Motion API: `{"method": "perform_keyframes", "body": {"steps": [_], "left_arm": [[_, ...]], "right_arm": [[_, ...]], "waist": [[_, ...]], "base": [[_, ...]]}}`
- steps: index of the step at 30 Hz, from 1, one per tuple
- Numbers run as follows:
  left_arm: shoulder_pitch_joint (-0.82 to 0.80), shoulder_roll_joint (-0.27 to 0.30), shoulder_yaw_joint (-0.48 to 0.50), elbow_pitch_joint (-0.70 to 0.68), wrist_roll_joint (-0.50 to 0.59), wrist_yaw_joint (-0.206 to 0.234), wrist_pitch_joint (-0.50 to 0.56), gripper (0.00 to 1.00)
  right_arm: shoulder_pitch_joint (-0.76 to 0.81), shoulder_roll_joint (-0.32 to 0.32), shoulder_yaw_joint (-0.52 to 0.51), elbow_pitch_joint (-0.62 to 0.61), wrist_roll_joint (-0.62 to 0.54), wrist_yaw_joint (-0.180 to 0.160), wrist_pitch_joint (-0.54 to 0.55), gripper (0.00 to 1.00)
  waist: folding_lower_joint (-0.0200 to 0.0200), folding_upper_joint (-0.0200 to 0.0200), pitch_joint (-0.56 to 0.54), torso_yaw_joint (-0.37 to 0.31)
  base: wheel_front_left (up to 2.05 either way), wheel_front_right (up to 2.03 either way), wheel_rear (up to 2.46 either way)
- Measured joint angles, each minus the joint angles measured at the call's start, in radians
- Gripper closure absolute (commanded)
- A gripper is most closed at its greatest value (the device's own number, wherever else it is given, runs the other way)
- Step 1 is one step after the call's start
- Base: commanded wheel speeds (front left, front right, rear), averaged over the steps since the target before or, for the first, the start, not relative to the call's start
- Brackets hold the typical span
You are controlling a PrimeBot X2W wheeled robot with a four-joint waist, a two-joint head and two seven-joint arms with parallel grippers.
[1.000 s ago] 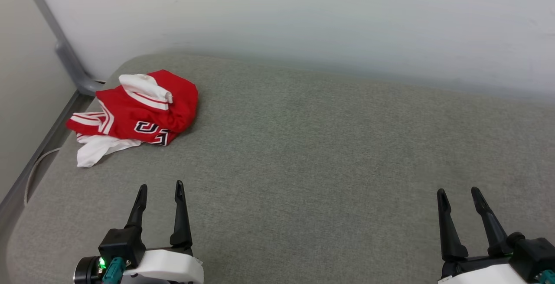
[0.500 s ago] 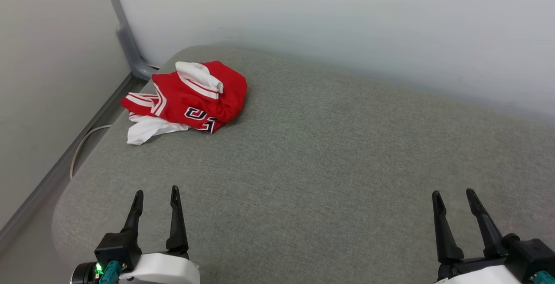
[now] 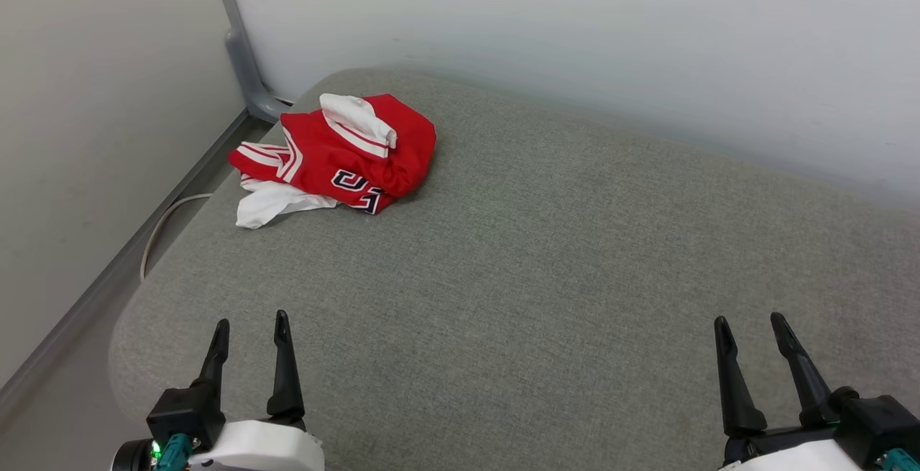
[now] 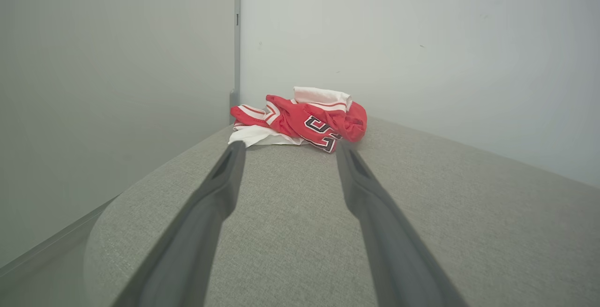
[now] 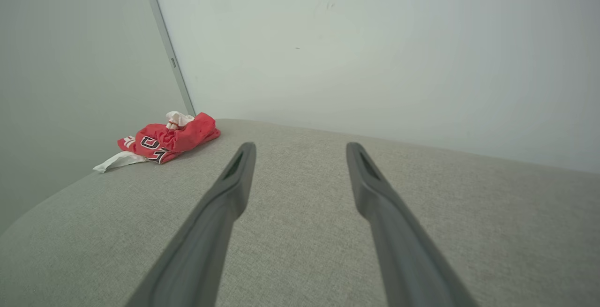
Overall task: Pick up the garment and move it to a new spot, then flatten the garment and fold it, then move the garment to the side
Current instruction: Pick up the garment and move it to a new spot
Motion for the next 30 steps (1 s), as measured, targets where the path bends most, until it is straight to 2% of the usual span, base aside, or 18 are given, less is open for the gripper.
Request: {"method": "perform_keyframes", "body": {"steps": [4, 13, 20, 25, 30], "left_arm": [[-0.007, 0.0, 0.026, 0.007, -0.007, -0.011, 0.0, 0.0], [-0.236, 0.027, 0.186, 0.04, 0.001, -0.113, 0.0, 0.0], [-0.463, 0.085, 0.266, 0.088, 0.01, -0.159, 0.0, 0.0], [-0.617, 0.148, 0.291, 0.142, -0.004, -0.18, 0.0, 0.0], [-0.739, 0.235, 0.277, 0.239, -0.027, -0.189, 0.0, 0.0]], "right_arm": [[-0.004, 0.0, 0.006, -0.002, -0.009, 0.0, 0.0, 0.0], [-0.052, 0.0, 0.005, -0.041, -0.061, 0.0, 0.0, 0.0], [-0.104, 0.0, 0.005, -0.08, -0.107, 0.0, 0.0, 0.0], [-0.146, 0.0, 0.001, -0.116, -0.137, 0.0, 0.0, 0.0], [-0.173, 0.0, -0.001, -0.158, -0.158, 0.0, 0.0, 0.0]], "waist": [[0.0, 0.0, 0.009, -0.008], [0.0001, 0.0, 0.082, -0.052], [0.0001, 0.0, 0.178, -0.099], [0.0003, 0.0, 0.25, -0.137], [0.0003, 0.0, 0.316, -0.175]], "base": [[0.0, 0.0, 0.0], [0.0, 0.0, 0.0], [0.0, 0.0, 0.0], [0.0, 0.0, 0.0], [0.0, 0.0, 0.0]]}}
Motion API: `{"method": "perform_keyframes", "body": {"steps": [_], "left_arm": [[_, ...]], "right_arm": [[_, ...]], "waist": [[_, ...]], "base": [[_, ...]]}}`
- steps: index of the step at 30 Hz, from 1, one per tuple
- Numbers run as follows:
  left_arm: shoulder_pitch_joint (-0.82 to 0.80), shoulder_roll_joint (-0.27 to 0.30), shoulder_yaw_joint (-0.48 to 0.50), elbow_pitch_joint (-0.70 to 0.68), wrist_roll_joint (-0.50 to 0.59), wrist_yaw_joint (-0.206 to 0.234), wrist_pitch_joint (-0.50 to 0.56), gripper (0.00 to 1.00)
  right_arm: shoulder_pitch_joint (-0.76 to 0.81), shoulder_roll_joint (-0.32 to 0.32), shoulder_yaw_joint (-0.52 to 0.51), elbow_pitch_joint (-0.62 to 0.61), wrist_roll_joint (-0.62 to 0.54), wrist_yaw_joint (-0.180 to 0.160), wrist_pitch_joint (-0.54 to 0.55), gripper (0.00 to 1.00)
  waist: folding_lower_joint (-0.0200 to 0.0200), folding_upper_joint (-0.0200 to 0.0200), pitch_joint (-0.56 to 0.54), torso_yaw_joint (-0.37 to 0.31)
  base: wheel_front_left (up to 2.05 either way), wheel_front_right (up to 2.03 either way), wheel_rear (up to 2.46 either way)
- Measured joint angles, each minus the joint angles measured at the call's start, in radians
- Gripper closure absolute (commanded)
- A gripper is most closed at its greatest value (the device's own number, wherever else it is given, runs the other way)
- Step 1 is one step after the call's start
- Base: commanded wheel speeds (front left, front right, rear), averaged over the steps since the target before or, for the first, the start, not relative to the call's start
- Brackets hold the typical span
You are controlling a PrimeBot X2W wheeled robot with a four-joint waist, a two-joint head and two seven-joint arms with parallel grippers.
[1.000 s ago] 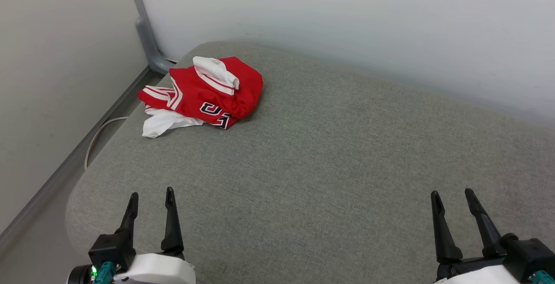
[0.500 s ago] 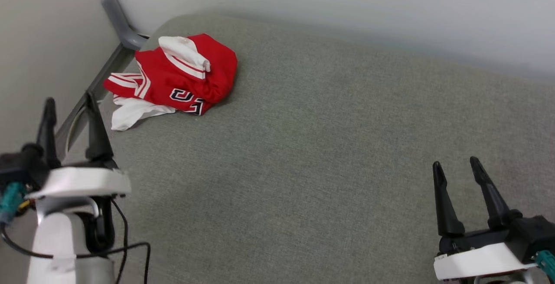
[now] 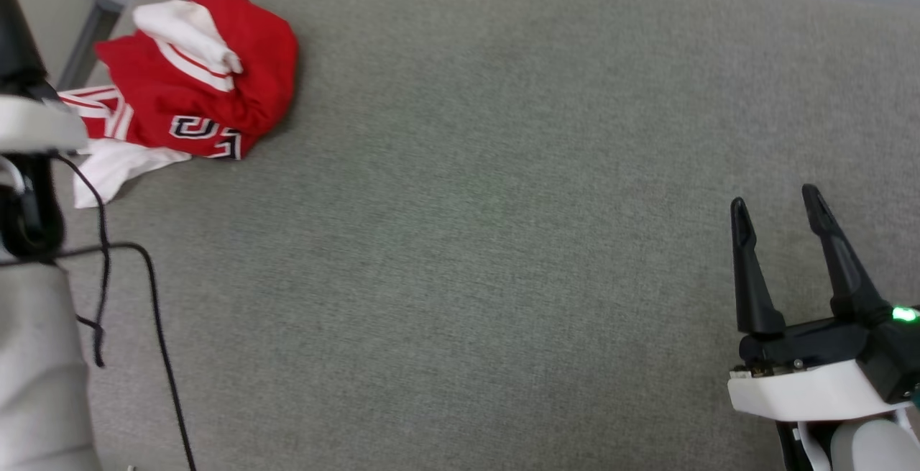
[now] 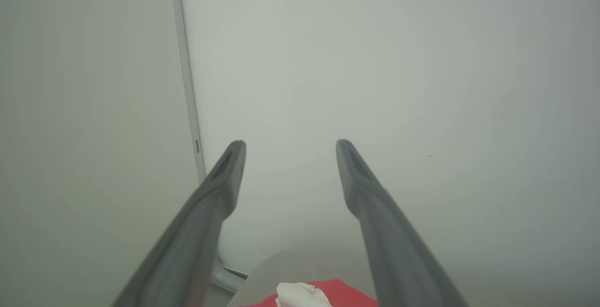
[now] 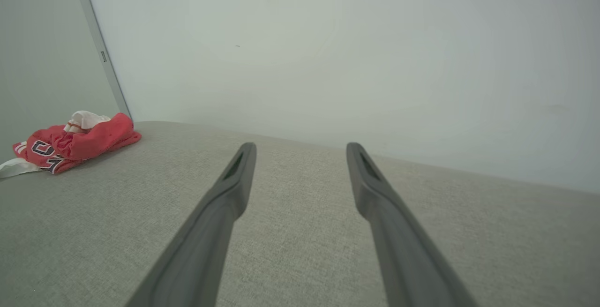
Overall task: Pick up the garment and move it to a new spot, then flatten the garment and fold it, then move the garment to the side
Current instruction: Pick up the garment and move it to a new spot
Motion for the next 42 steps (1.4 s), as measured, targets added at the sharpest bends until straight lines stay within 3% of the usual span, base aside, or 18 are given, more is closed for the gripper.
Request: {"method": "perform_keyframes", "body": {"steps": [4, 9, 13, 20, 26, 35, 37, 38, 42], "left_arm": [[-0.092, 0.073, -0.055, 0.092, -0.038, -0.004, 0.021, 0.0], [-0.176, 0.17, -0.187, 0.181, -0.126, -0.006, 0.146, 0.0], [-0.23, 0.24, -0.282, 0.236, -0.224, -0.006, 0.274, 0.0], [-0.289, 0.339, -0.436, 0.304, -0.41, -0.006, 0.597, 0.0], [-0.313, 0.374, -0.562, 0.362, -0.519, -0.006, 0.838, 0.0], [-0.329, 0.388, -0.683, 0.432, -0.592, -0.006, 0.963, 0.0], [-0.334, 0.395, -0.701, 0.441, -0.607, -0.006, 0.965, 0.78], [-0.335, 0.397, -0.708, 0.444, -0.609, -0.006, 0.952, 1.0], [-0.351, 0.418, -0.78, 0.447, -0.597, -0.006, 0.82, 1.0]], "right_arm": [[-0.018, 0.0, -0.001, -0.028, -0.011, 0.0, 0.0, 0.0], [-0.034, 0.0, 0.002, -0.053, -0.023, 0.0, 0.0, 0.0], [-0.043, 0.0, 0.003, -0.062, -0.027, 0.0, 0.0, 0.0], [-0.057, 0.0, -0.002, -0.06, -0.027, 0.0, 0.0, 0.0], [-0.076, 0.0, -0.002, -0.06, -0.027, 0.0, 0.0, 0.0], [-0.099, 0.0, -0.005, -0.052, -0.016, 0.0, 0.0, 0.0], [-0.099, 0.0, -0.005, -0.051, -0.015, 0.0, 0.0, 0.0], [-0.099, 0.0, -0.006, -0.05, -0.013, 0.0, 0.0, 0.0], [-0.099, 0.0, -0.011, -0.037, -0.001, 0.0, 0.0, 0.0]], "waist": [[0.0, 0.0, 0.048, -0.026], [-0.0001, 0.0, 0.098, -0.05], [-0.0001, 0.0, 0.129, -0.065], [-0.0001, 0.0, 0.171, -0.09], [-0.0002, 0.0, 0.214, -0.11], [-0.0003, 0.0, 0.256, -0.143], [-0.0003, 0.0, 0.258, -0.149], [-0.0003, 0.0, 0.256, -0.15], [-0.0002, 0.0, 0.223, -0.146]], "base": [[0.0, 0.0, 0.0], [0.0, 0.0, 0.0], [0.0, 0.0, 0.0], [0.0, 0.0, 0.0], [0.0, 0.0, 0.0], [0.0, 0.0, 0.0], [0.0, 0.0, 0.0], [0.0, 0.0, 0.0], [0.0, 0.0, 0.0]]}}
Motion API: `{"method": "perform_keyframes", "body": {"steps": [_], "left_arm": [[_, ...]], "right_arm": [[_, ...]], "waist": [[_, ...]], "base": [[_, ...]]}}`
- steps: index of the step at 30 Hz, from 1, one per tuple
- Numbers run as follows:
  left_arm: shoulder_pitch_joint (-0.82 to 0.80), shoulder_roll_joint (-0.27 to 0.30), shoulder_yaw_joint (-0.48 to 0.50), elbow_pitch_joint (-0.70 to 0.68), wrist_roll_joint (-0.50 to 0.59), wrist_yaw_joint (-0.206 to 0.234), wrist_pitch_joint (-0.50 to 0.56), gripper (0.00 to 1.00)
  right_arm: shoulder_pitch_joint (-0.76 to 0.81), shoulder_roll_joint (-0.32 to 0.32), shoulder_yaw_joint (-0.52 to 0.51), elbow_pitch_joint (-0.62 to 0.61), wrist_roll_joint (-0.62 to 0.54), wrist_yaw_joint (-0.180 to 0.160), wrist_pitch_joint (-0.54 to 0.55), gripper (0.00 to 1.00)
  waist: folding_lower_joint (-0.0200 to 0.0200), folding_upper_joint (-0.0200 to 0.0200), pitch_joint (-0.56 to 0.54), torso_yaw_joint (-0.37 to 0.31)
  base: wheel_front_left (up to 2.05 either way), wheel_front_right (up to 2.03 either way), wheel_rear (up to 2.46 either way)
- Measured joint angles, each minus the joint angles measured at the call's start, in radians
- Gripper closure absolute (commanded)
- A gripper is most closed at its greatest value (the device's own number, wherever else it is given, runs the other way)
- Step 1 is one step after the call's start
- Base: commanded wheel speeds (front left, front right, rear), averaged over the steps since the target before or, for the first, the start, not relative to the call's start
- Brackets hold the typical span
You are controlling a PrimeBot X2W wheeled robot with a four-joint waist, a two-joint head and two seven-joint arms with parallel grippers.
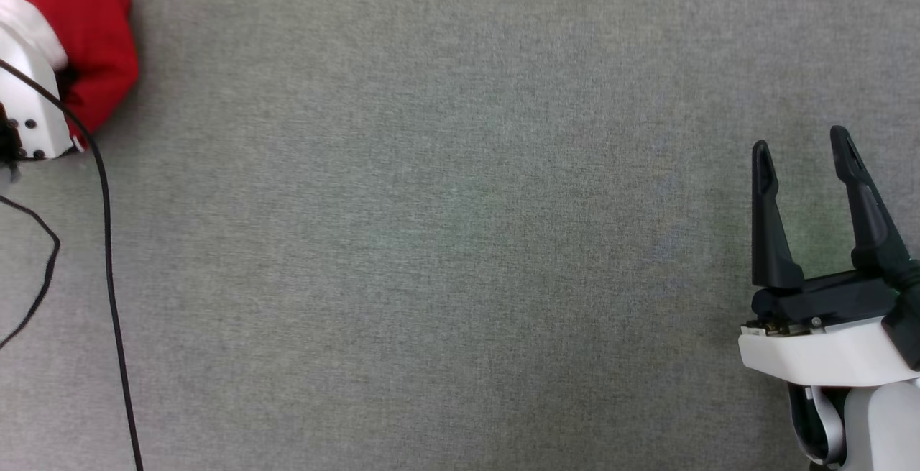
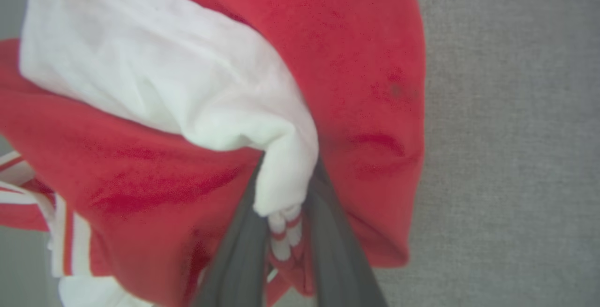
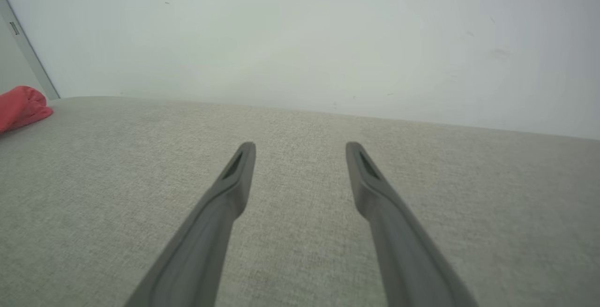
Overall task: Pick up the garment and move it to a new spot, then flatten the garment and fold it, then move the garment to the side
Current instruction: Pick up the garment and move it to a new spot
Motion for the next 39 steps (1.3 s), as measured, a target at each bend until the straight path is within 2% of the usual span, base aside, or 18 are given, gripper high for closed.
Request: {"method": "perform_keyframes", "body": {"steps": [7, 17, 27, 33, 39], "left_arm": [[-0.065, 0.04, -0.092, -0.044, 0.038, 0.0, -0.182, 1.0], [-0.124, 0.027, -0.242, -0.17, 0.079, 0.0, -0.291, 1.0], [-0.132, -0.092, -0.37, -0.305, 0.137, 0.001, -0.337, 1.0], [-0.12, -0.188, -0.439, -0.342, 0.176, 0.001, -0.358, 1.0], [-0.118, -0.309, -0.524, -0.332, 0.214, 0.001, -0.398, 1.0]], "right_arm": [[0.012, 0.0, 0.016, 0.026, 0.023, 0.0, 0.0, 0.0], [0.061, 0.0, 0.023, 0.055, 0.071, 0.0, 0.0, 0.0], [0.076, 0.0, 0.028, 0.063, 0.102, 0.0, 0.0, 0.0], [0.082, 0.0, 0.022, 0.063, 0.118, 0.0, 0.0, 0.0], [0.082, 0.0, 0.012, 0.063, 0.13, 0.0, 0.0, 0.0]], "waist": [[0.0, 0.0, -0.086, 0.019], [-0.0002, 0.0, -0.226, 0.032], [-0.0002, 0.0, -0.291, -0.04], [-0.0002, 0.0001, -0.301, -0.114], [-0.0002, 0.0, -0.295, -0.187]], "base": [[0.0, 0.0, 0.0], [0.0, 0.0, 0.0], [0.0, 0.0, 0.0], [0.0, 0.0, 0.0], [0.0, 0.0, 0.0]]}}
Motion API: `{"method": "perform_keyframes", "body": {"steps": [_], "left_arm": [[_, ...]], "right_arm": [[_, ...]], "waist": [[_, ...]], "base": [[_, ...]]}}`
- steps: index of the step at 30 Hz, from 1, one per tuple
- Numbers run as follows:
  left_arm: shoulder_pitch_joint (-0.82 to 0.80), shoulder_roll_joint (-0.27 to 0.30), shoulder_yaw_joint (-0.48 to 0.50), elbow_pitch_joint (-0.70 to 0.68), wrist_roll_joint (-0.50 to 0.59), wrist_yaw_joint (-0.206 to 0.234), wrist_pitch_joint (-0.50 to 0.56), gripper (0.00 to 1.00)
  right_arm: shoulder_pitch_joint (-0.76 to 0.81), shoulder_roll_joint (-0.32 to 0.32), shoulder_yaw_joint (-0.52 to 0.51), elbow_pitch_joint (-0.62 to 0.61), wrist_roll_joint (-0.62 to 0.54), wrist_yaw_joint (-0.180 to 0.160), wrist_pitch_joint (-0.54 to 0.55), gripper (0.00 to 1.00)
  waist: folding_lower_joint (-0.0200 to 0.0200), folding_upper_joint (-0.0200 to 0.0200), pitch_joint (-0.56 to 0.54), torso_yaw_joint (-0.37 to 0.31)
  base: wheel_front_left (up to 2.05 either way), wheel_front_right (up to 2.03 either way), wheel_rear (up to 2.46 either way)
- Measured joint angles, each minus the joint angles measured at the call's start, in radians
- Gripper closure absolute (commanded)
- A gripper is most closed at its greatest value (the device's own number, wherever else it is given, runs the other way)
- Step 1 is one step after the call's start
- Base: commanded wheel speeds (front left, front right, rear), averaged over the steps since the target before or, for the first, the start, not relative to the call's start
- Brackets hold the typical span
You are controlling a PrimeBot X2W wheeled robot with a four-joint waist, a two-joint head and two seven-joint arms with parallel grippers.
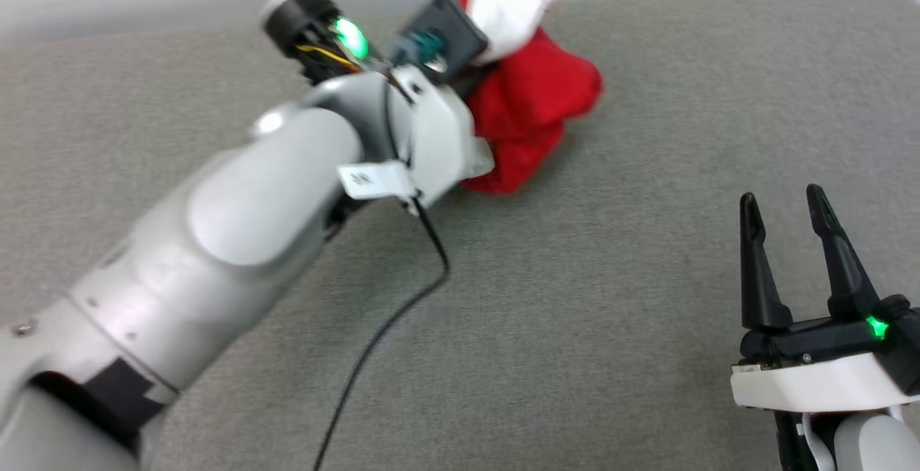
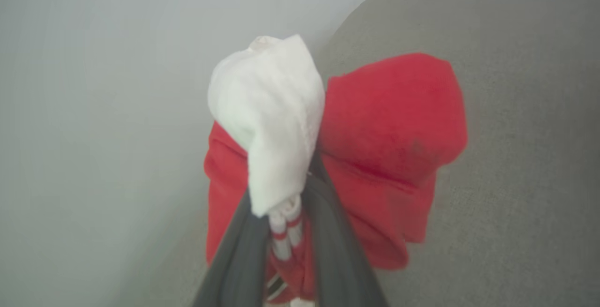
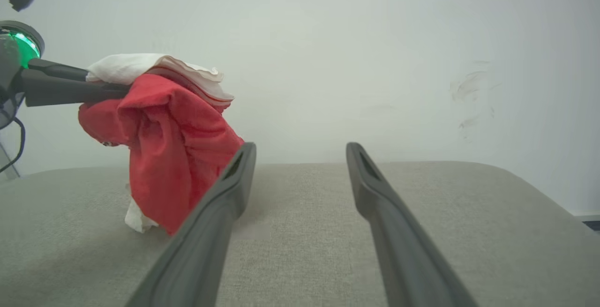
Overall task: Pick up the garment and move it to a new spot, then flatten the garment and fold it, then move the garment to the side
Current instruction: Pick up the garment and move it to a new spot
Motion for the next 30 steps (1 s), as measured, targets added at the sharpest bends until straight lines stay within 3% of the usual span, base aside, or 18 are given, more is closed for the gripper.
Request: {"method": "perform_keyframes", "body": {"steps": [8, 13, 26, 27, 28, 30], "left_arm": [[0.041, -0.185, -0.129, 0.1, 0.015, -0.001, -0.073, 1.0], [0.12, -0.263, -0.213, 0.15, -0.001, -0.001, -0.084, 1.0], [0.333, -0.321, -0.233, 0.069, 0.079, -0.001, 0.017, 1.0], [0.333, -0.322, -0.233, 0.07, 0.079, -0.001, 0.002, 0.55], [0.329, -0.323, -0.234, 0.072, 0.079, -0.001, -0.022, 0.0], [0.309, -0.324, -0.233, 0.087, 0.072, -0.001, -0.084, 0.0]], "right_arm": [[-0.001, 0.0, -0.019, -0.005, 0.013, 0.0, 0.0, 0.0], [0.0, 0.0, -0.034, -0.007, 0.023, 0.0, 0.0, 0.0], [-0.002, 0.0, -0.041, 0.007, 0.023, 0.0, 0.0, 0.0], [-0.002, 0.0, -0.043, 0.009, 0.021, 0.0, 0.0, 0.0], [-0.001, 0.0, -0.045, 0.011, 0.019, 0.0, 0.0, 0.0], [0.0, 0.0, -0.047, 0.013, 0.014, 0.0, 0.0, 0.0]], "waist": [[0.0001, 0.0, 0.021, -0.073], [0.0001, 0.0, 0.035, -0.097], [0.0001, 0.0, 0.044, -0.082], [0.0001, 0.0, 0.041, -0.078], [0.0001, 0.0, 0.038, -0.075], [0.0001, 0.0, 0.028, -0.068]], "base": [[0.0, 0.0, 0.0], [0.0, 0.0, 0.0], [0.0, 0.0, 0.0], [0.0, 0.0, 0.0], [0.0, 0.0, 0.0], [0.0, 0.0, 0.0]]}}
